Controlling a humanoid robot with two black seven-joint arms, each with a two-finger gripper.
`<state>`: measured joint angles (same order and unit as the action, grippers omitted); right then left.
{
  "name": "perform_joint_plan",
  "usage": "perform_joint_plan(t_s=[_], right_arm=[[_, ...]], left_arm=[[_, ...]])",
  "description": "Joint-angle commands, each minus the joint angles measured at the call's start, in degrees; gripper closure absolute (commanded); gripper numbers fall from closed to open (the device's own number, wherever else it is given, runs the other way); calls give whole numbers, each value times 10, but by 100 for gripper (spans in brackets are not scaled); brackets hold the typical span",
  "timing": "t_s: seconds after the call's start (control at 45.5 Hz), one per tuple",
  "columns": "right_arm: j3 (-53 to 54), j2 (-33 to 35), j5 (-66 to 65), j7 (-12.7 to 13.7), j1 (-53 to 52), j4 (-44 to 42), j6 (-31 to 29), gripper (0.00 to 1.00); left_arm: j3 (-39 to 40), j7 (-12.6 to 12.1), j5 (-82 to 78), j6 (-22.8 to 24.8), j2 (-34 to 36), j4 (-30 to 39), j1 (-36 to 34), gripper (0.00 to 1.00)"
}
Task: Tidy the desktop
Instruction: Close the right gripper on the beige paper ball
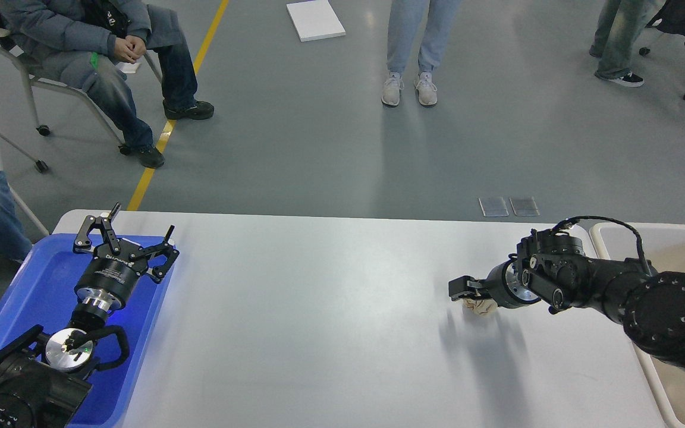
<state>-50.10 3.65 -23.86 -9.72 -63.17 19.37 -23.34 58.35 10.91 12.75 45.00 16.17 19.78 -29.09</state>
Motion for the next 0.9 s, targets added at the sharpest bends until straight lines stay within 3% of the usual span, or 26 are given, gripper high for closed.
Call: perform_joint_plan(t_s=[0.0, 0.198, 0.307, 0.527, 0.659, 0.747, 0.813, 0.878], right_arm=[[-2, -1, -7, -4, 11, -4, 9, 12], [0, -2, -47, -5, 20, -4, 28, 22], [-1, -2, -53, -18, 23, -7, 31, 28], [-4, -2, -96, -37, 22, -9, 31, 60], [-3, -2, -116, -52, 21, -9, 34, 69], [-5, -1, -116, -52, 20, -9, 34, 93], [-5, -1, -116, -52, 18, -8, 33, 100], [-5, 0, -116, -52, 16, -4, 30, 100]], left_arm=[[0, 0, 0, 0, 0, 0, 0, 0], [0, 0, 0, 0, 0, 0, 0, 0], [0, 0, 0, 0, 0, 0, 0, 0], [0, 1, 0, 0, 0, 0, 0, 0], [0, 0, 0, 0, 0, 0, 0, 0], [0, 0, 0, 0, 0, 0, 0, 0], [0, 0, 0, 0, 0, 0, 0, 0], [0, 0, 0, 0, 0, 0, 0, 0]])
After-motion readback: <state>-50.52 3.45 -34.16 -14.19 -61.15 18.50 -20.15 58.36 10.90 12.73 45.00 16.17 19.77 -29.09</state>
